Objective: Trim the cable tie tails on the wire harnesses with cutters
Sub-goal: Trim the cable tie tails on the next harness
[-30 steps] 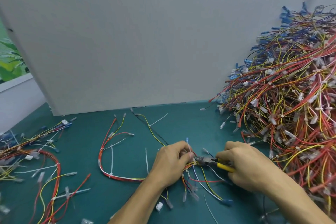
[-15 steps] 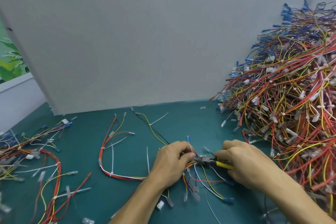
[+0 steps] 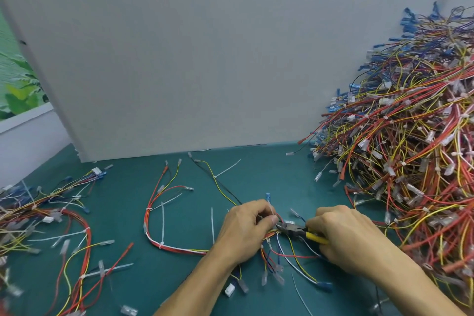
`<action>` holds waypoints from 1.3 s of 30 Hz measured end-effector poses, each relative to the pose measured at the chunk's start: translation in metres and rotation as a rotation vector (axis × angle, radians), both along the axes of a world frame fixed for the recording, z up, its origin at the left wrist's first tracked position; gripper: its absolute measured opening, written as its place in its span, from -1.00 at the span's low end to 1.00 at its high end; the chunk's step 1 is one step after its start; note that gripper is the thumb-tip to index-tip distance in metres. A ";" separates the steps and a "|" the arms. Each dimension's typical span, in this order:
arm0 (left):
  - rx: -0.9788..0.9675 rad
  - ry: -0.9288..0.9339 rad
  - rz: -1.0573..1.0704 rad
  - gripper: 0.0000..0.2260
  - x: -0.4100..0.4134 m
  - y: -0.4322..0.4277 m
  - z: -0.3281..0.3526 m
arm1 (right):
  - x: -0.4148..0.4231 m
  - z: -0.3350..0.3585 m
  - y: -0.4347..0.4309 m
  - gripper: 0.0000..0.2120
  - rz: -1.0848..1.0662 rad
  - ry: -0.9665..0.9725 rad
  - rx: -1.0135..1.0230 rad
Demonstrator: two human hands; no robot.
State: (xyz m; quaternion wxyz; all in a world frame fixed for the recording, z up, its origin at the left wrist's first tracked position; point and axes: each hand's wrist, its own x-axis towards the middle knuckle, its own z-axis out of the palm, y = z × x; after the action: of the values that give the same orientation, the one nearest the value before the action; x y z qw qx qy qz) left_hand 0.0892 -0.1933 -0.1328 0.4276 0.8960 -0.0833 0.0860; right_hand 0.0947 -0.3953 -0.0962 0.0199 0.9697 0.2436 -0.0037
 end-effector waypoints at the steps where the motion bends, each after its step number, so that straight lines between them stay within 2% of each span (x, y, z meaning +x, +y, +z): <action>1: -0.064 0.015 0.006 -0.78 0.000 0.001 0.002 | 0.000 0.000 -0.001 -0.92 -0.005 0.006 0.010; 2: -0.163 0.031 0.025 -0.81 0.000 0.001 0.005 | 0.000 0.002 -0.003 -0.96 -0.005 0.010 0.028; 5: -0.523 0.025 0.141 -0.84 -0.002 0.008 0.022 | 0.001 0.008 -0.007 -0.78 0.000 0.027 0.103; 7: -0.694 0.002 0.163 -0.85 -0.006 0.015 0.037 | 0.000 0.012 -0.006 -0.66 0.002 0.042 0.137; 11: -0.758 0.078 0.074 -0.81 -0.029 0.030 0.052 | -0.002 0.017 0.007 -0.67 0.052 0.052 0.186; 14: -0.828 0.180 0.069 -0.82 -0.044 0.038 0.048 | 0.000 0.025 0.018 -0.73 0.085 0.047 0.186; 17: -0.873 0.203 0.095 -0.75 -0.047 0.037 0.040 | 0.000 0.028 0.024 -0.77 0.096 0.061 0.148; 19: -0.723 0.165 0.109 -0.76 -0.046 0.034 0.035 | -0.001 0.028 0.026 -0.83 0.107 0.074 0.108; 23: 0.063 -0.122 -0.063 -0.85 -0.046 0.037 0.022 | -0.005 0.029 0.022 -0.77 0.121 0.085 0.013; 25: 0.289 -0.171 -0.125 -0.83 -0.045 0.036 0.015 | -0.006 0.030 0.021 -0.75 0.121 0.094 -0.018; 29: 0.324 -0.120 -0.122 -0.81 -0.040 0.037 0.006 | -0.007 0.031 0.022 -0.71 0.137 0.083 -0.047; 34: 0.326 -0.114 -0.106 -0.83 -0.037 0.038 0.004 | -0.010 0.031 0.028 -0.81 0.133 0.055 -0.087; 39: 0.302 -0.111 -0.074 -0.86 -0.035 0.041 0.004 | -0.011 0.034 0.028 -0.73 0.115 0.049 -0.113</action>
State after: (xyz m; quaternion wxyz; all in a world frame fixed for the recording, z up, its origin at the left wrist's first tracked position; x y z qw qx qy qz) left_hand 0.0540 -0.1523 -0.1290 0.2854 0.9403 -0.1517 0.1062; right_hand 0.0841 -0.3676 -0.0627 0.0686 0.9511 0.2985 -0.0400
